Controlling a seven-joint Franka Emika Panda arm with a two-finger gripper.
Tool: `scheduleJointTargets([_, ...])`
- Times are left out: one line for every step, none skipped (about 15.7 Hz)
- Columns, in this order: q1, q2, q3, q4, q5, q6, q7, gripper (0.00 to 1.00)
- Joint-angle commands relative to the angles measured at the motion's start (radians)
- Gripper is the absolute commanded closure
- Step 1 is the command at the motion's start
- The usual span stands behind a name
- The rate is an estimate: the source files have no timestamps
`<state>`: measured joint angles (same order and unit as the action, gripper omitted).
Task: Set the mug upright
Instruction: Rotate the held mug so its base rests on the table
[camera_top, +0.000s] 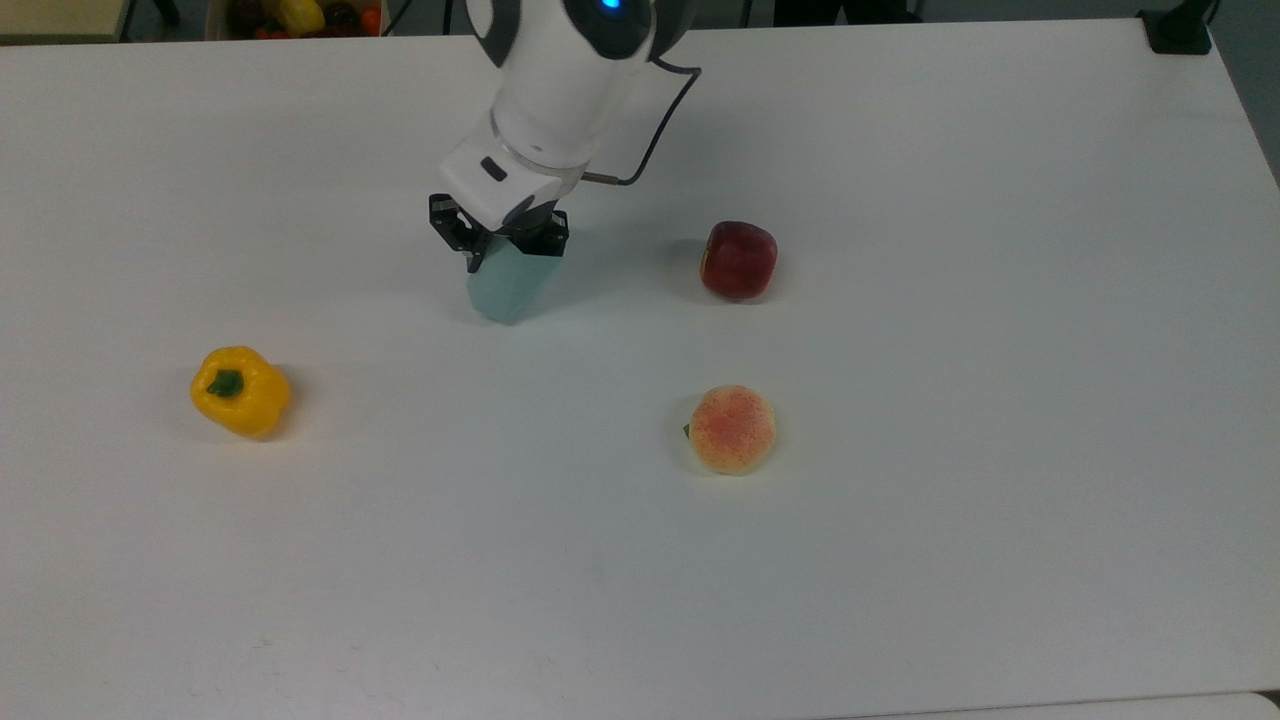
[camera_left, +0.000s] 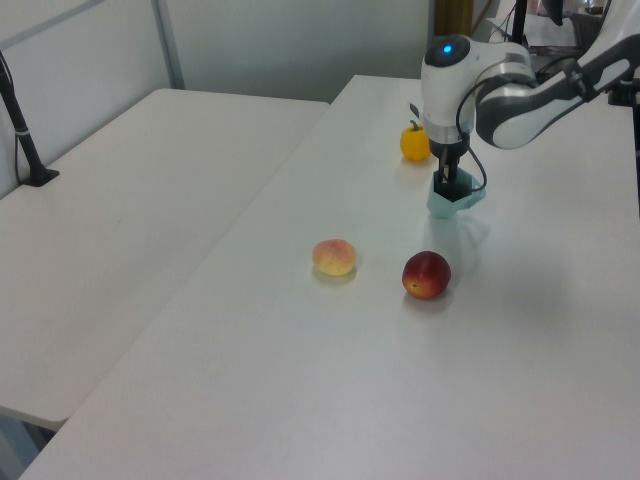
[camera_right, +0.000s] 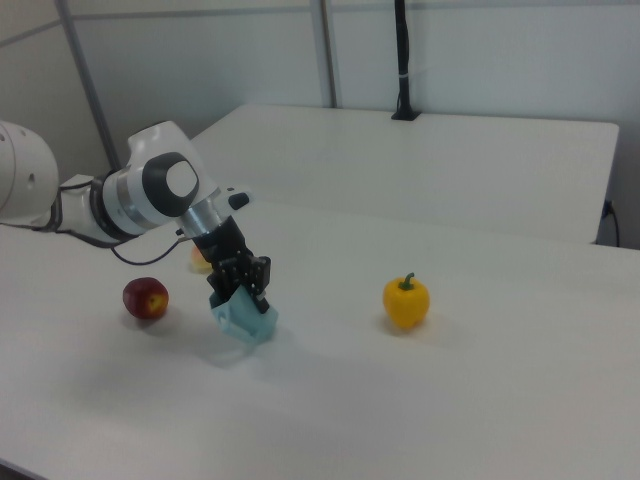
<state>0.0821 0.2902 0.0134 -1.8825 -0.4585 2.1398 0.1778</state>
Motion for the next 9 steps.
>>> scheduleJointTargets([-0.093, -0.016, 0.002, 0.057, 0.29, 0.012, -0.26, 1.0])
scheduleJointTargets([-0.126, -0.005, 0.002, 0.066, 0.372, 0.012, -0.352, 1.0])
scheduleJointTargets([-0.145, 0.016, 0.002, 0.086, 0.439, 0.011, -0.445, 1.0])
scheduleJointTargets([-0.159, 0.039, -0.001, 0.117, 0.489, 0.002, -0.51, 1.0])
scheduleJointTargets([-0.176, 0.072, -0.003, 0.147, 0.52, -0.026, -0.541, 1.0])
scheduleJointTargets([-0.189, 0.104, -0.003, 0.192, 0.532, -0.055, -0.543, 1.0])
scheduleJointTargets([-0.202, 0.136, -0.003, 0.23, 0.544, -0.082, -0.543, 1.0])
scheduleJointTargets([-0.214, 0.165, -0.003, 0.259, 0.555, -0.102, -0.543, 1.0])
scheduleJointTargets([-0.216, 0.19, -0.003, 0.287, 0.56, -0.118, -0.543, 1.0])
